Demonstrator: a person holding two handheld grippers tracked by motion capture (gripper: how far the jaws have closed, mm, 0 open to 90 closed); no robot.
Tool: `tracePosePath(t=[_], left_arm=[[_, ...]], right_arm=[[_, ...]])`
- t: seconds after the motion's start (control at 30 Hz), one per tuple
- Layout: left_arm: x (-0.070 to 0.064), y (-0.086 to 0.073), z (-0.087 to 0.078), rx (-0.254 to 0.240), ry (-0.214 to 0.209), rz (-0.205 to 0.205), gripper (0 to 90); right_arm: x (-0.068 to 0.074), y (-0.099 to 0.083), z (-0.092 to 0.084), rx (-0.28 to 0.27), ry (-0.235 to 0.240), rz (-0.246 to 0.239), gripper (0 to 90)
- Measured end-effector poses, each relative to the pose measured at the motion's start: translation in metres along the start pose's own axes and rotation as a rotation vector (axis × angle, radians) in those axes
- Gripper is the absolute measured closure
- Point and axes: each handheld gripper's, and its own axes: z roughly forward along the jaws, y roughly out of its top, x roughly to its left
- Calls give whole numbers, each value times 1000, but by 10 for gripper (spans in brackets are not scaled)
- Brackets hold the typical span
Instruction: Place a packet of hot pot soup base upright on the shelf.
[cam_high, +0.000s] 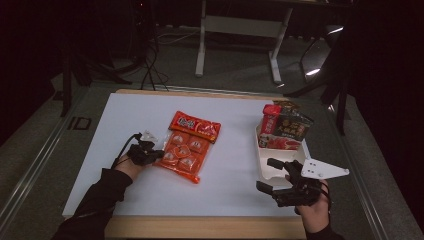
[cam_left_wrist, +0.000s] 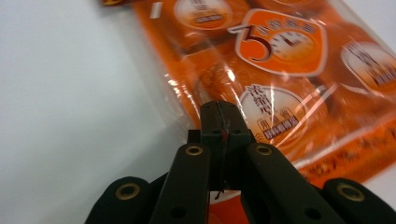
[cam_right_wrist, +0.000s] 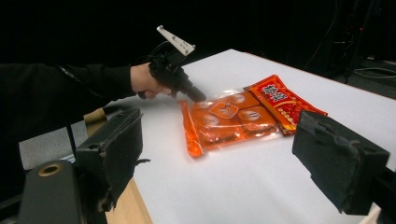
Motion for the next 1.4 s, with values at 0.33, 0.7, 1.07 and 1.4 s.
tracePosePath(t=[0.33, 0.7, 1.07, 1.4], left_arm=[[-28, 0, 4, 9, -68, 29, 900], [-23, 12, 4, -6, -84, 12, 900], [0, 44, 18, -43, -12, -32, 900], [20, 62, 38, -47, 23, -56, 900]], right_arm=[[1, 0, 0, 5, 2, -3, 160], [1, 0, 0, 4, 4, -1, 160], [0, -1, 0, 3, 8, 5, 160], [-1, -2, -1, -4, 13, 12, 160]])
